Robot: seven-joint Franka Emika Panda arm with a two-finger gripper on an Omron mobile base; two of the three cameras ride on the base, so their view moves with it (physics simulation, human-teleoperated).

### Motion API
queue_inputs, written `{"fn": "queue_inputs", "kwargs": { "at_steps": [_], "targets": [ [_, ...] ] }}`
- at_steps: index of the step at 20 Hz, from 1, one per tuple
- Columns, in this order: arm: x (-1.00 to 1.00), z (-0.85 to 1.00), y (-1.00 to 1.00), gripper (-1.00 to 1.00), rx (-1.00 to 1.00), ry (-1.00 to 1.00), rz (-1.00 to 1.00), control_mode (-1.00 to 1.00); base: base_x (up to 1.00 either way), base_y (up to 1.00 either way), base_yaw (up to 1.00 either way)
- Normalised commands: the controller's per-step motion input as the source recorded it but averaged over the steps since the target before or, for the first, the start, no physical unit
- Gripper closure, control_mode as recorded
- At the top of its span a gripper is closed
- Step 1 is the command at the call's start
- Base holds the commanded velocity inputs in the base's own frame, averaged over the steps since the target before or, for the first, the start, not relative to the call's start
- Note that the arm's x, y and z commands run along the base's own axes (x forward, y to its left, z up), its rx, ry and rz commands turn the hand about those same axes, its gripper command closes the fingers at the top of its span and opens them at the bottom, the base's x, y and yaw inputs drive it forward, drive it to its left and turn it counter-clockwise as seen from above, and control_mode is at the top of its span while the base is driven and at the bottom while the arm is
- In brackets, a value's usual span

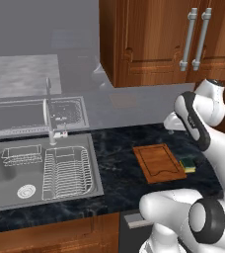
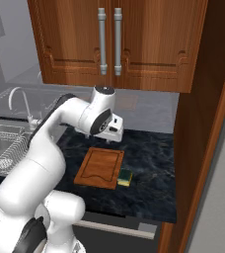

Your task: Pick up the sponge from the counter and clean the cutting board by briefly scrubbing or pressing down on the cutting board. Once finished, release the sponge.

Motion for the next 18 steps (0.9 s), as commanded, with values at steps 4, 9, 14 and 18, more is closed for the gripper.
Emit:
{"fn": "queue_inputs", "kwargs": {
  "at_steps": [4,9,14,18],
  "targets": [
    [-0.06,-0.56,-0.07,-1.00,-0.06,0.04,-0.01,-1.00,0.00,0.00,0.00],
    [-0.10,-0.51,-0.28,-1.00,-0.01,0.05,-0.06,-1.00,0.00,0.00,0.00],
    [0.00,-0.53,-0.37,-1.00,-0.02,0.03,-0.09,-1.00,0.00,0.00,0.00],
    [0.00,-0.50,-0.44,-1.00,-0.01,0.00,-0.11,-1.00,0.00,0.00,0.00]
  ]
}}
